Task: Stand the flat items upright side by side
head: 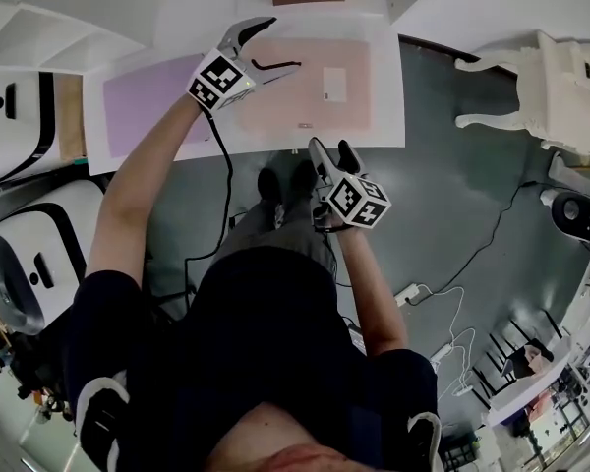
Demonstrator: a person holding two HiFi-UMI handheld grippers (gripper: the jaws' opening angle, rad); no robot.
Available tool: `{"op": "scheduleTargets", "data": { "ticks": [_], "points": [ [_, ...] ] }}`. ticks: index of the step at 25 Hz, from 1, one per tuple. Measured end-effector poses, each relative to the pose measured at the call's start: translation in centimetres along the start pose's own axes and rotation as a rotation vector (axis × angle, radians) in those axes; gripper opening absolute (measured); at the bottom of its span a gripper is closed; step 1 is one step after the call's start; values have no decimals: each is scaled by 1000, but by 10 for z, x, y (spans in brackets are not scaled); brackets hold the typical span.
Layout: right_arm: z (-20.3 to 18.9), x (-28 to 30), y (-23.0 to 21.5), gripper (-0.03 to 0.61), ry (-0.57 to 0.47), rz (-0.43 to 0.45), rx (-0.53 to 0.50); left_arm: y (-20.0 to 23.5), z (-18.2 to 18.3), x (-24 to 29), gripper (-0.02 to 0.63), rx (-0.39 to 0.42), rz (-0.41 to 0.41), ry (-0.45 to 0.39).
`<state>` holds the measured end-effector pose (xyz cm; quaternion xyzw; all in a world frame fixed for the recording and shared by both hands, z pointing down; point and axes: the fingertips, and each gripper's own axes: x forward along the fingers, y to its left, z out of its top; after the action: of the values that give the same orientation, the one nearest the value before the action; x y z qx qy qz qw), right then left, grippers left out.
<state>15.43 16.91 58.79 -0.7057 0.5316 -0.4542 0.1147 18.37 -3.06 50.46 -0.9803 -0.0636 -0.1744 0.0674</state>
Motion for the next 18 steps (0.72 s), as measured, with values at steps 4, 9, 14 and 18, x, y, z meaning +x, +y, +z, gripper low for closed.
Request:
{"op": "scheduleTargets", "data": {
  "ticks": [4,9,14,18],
  "points": [
    [-8,17,-16,345,19,-22,61,1,-19,31,439,-2,-76,44],
    [-19,32,-31,348,29,-38,163,-1,-50,60,439,1,-172,127],
    [-22,42,-37,347,6,-28,270,-2,-78,78,439,30,-281,250],
    [-23,51,-42,347,-2,-33,288,1,-95,89,437,20,-350,320]
  ]
}}
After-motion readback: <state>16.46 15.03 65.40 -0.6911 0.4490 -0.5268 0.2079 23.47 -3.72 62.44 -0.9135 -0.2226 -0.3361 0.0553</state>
